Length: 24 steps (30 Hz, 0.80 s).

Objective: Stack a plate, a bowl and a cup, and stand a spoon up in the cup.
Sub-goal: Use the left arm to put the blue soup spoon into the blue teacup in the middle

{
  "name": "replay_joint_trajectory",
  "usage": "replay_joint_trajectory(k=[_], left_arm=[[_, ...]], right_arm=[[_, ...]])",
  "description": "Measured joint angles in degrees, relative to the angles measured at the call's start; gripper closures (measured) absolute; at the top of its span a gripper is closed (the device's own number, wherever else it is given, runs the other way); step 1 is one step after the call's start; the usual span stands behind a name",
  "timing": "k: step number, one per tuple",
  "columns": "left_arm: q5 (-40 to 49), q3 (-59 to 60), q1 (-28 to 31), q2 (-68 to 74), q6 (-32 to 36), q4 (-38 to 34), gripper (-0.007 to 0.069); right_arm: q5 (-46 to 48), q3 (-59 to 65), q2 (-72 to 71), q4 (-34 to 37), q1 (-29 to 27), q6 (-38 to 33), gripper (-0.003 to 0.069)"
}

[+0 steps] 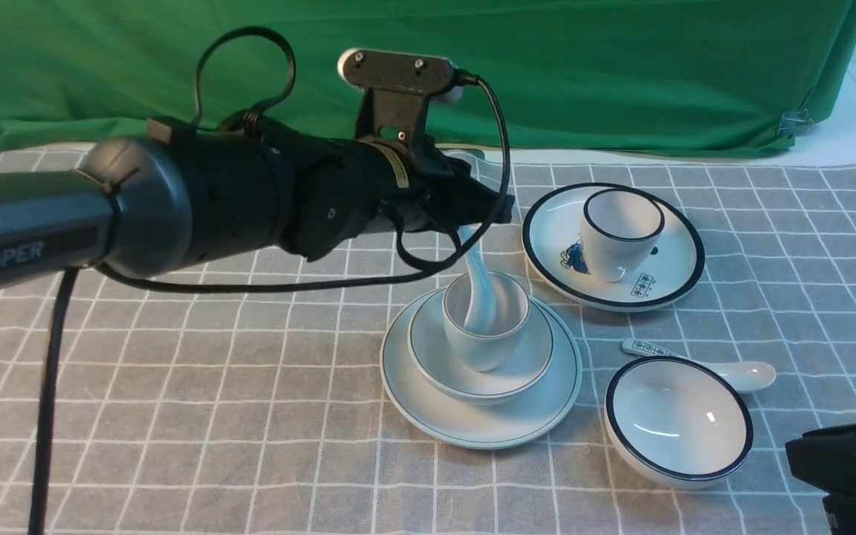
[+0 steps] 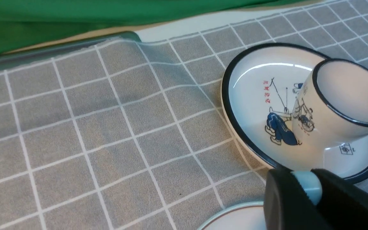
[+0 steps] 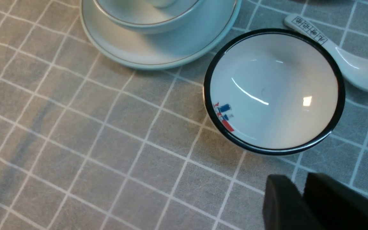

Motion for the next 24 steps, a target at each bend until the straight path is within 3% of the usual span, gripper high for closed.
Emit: replay_joint_trajectory(k=[4,7,10,12,17,18,21,24], left_arm=[[0.6,0.0,0.0,0.0,0.5,0.0,0.0417],[1.8,0.0,0.0,-0.9,3.2,0.0,0.027],[5.0,0.0,0.0,-4.2,4.1,0.0,0.0209],[7.7,0.0,0.0,-7.2,4.1,0.8,0.0206],[18.5,0.0,0.1,-17.9,4.0,7.1,0.0337],[22.9,0.0,0.1,-21.6,3.1,9.1,0.0436],[28.6,0.9,0.1,-29.8,2.2,10.1,0.0579],[28.6,4.7,0.1,-37.0,1.2,10.1,0.0608]], right_arm=[[0.0,0.0,0.0,0.0,0.0,0.0,0.0516],[0.0,0.0,0.0,0.0,0.0,0.0,0.0516],[0.1,-0.3,-0.3,-0.1,0.0,0.0,0.0516],[0.2,-0.8,-1.2,-0.7,0.0,0.0,0.0519],[-0.6,-4.5,-7.3,-5.6,0.0,0.0,0.0572],[-1.2,-5.9,-10.1,-7.6,0.0,0.1,0.0599],[-4.0,-7.2,-17.6,-10.2,0.0,2.1,0.0638],[-6.3,-6.8,-24.5,-10.8,0.0,3.2,0.0638]])
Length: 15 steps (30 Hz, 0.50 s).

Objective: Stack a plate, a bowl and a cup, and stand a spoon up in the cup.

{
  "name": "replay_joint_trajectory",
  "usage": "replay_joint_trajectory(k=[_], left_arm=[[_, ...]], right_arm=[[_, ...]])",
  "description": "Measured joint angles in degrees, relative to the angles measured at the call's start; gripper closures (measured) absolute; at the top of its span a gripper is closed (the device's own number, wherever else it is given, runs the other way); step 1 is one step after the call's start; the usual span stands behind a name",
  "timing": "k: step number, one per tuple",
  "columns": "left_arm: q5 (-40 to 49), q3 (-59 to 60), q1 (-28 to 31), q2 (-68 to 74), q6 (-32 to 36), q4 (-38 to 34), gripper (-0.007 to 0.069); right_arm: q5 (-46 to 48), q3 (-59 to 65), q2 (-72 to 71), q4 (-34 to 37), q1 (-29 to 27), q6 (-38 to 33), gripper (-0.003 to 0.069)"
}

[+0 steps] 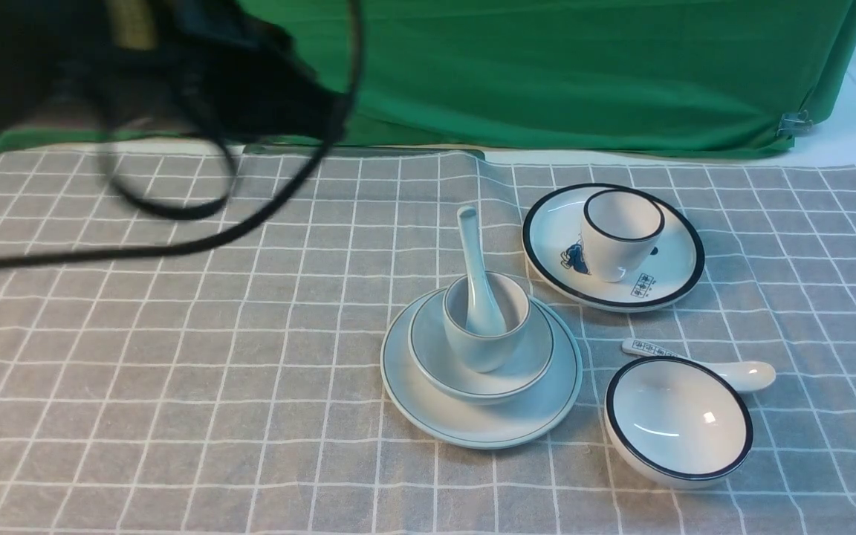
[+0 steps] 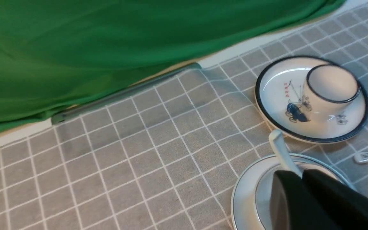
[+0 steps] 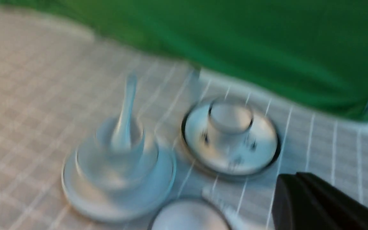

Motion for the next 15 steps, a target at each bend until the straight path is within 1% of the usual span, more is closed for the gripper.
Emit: replay_joint_trajectory(k=[3,4,7,8,10,12,13,15], left_arm=[[-4.7,11.6,0.0,-11.3,-3.8,0.9,0.0618],[-6.2,13.9,0.0,-14.0,-4.5,1.0,0.0618],[-11.8,26.0,0.0,-24.0,-6.9,0.5,0.0618],[-11.8,26.7,0.0,-25.2,-6.9,0.5,0.0618],[-15.4,34.7,0.0,-32.1,-8.2,0.3,0.0616],[-16.7,38.6,0.0,-35.0,-9.1,0.1,0.0616],[-18.1,42.6,0.0,-39.0,-10.0,-0.5,0.0616],[-19.0,45.0,0.0,-41.0,-10.7,-1.1,0.0615]], right_arm=[[-2.6,3.5,-9.7,-1.0,0.0,0.2,0.0638],[-3.1,4.7,-11.7,-1.1,0.0,0.5,0.0638],[-5.5,8.8,-18.1,-1.2,0.0,4.3,0.0638],[-5.7,9.0,-18.4,-1.2,0.0,4.3,0.0638],[-6.6,10.2,-20.7,-1.3,0.0,6.0,0.0634],[-7.2,10.5,-21.3,-1.3,0.0,6.2,0.0626],[-7.5,10.6,-21.4,-1.3,0.0,6.6,0.0609],[-7.5,10.6,-21.4,-1.3,0.0,6.8,0.0598]])
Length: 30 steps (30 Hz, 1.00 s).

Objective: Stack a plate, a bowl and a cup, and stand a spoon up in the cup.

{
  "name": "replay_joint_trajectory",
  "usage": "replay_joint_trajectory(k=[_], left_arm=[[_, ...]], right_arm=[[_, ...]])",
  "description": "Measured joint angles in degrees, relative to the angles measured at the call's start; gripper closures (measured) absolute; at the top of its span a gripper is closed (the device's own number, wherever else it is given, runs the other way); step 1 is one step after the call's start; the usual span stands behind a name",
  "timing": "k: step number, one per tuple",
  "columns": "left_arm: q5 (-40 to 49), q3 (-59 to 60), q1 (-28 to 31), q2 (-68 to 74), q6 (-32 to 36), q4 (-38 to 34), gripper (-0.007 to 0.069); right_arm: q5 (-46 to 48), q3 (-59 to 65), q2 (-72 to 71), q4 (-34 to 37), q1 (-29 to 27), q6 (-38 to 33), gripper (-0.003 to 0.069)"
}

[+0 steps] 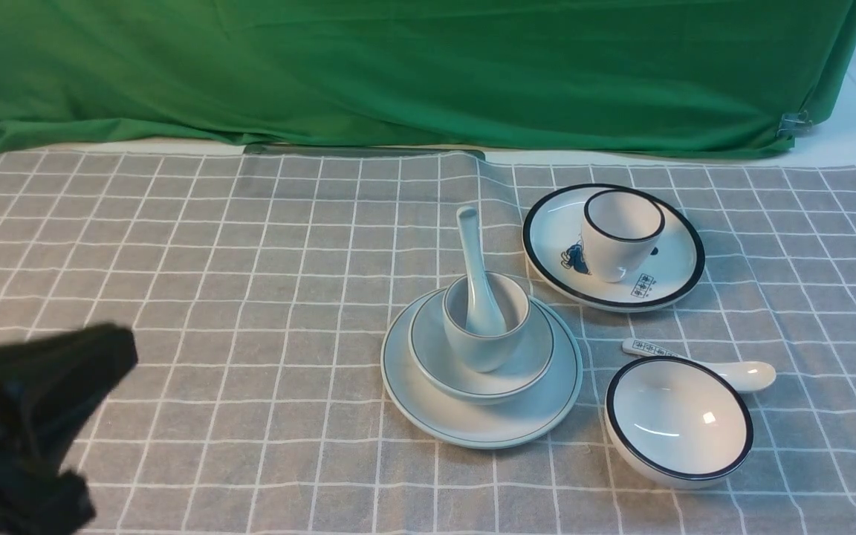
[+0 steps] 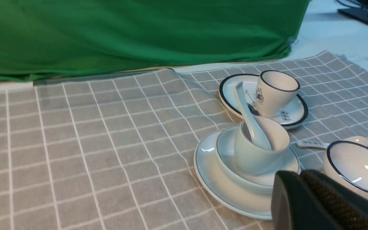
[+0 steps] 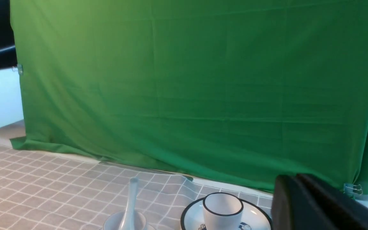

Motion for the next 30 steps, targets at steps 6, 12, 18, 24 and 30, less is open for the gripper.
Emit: replay_joint_trajectory(k=[6,12,18,24,30], left_arm=[[-6.7,4.5,0.0,-4.1,-0.3,-0.9,0.0615],[-8.0,4.6,0.0,-4.2,-0.3,-0.9,0.0614],[-8.1,4.6,0.0,-4.2,-0.3,-0.9,0.0613],[-8.1,4.8,0.1,-4.9,3.5,-5.0,0.0613],[-10.1,11.5,9.5,-15.1,20.5,-18.0,0.0613]], right_arm=[[0.2,0.0,0.0,0.0,0.0,0.3,0.0572],[0.2,0.0,0.0,0.0,0.0,0.3,0.056],[0.2,0.0,0.0,-0.1,0.0,0.3,0.0533],[0.2,0.0,0.0,-0.1,0.0,0.3,0.0518],[0.2,0.0,0.0,-0.1,0.0,0.3,0.0509]])
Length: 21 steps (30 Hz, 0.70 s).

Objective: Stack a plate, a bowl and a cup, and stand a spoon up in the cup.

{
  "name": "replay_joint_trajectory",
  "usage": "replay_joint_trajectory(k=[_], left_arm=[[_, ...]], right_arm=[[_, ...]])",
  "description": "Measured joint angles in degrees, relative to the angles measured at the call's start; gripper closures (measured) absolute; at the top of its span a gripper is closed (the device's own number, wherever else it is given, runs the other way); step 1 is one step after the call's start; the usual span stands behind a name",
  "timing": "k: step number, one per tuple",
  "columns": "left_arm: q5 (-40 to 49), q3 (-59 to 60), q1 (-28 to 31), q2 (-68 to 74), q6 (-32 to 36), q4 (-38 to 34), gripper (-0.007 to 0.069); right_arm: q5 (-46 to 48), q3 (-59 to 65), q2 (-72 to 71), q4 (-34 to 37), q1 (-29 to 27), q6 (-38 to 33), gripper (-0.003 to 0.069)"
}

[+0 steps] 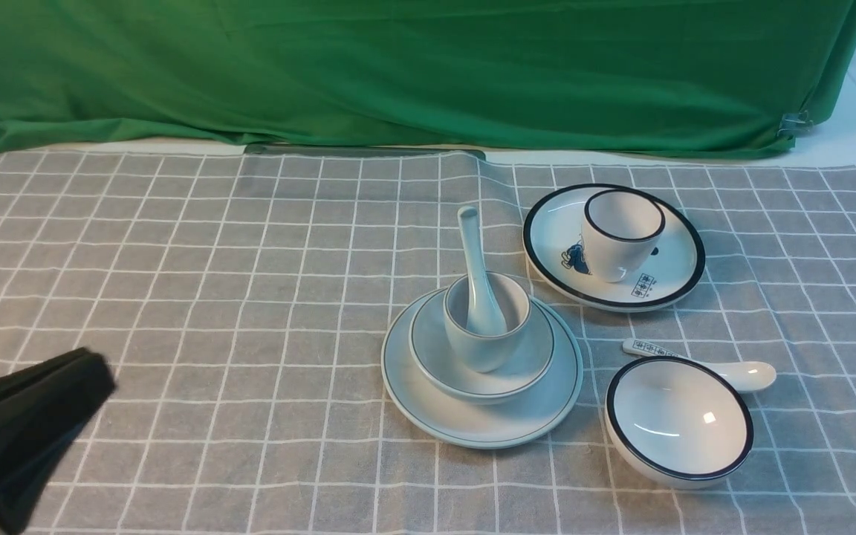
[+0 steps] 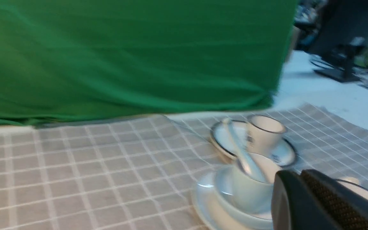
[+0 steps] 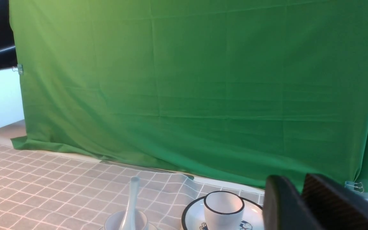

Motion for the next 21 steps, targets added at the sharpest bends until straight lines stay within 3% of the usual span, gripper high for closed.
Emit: replay_joint_trajectory(k=[4,9,21], left_arm=[[-1.0,8.3,13.7,-9.6,6.2,-5.0,0.0612],[0.9,13.2,22.1,-11.0,7.6,-7.3,0.0612],[7.2,13.6,22.4,-11.1,12.2,-7.8,0.0612]], right_arm=[[0.0,0.0,0.0,0.0,0.0,0.1,0.0496],[0.0,0.0,0.0,0.0,0.0,0.1,0.0482],[0.0,0.0,0.0,-0.1,0.0,0.1,0.0463]])
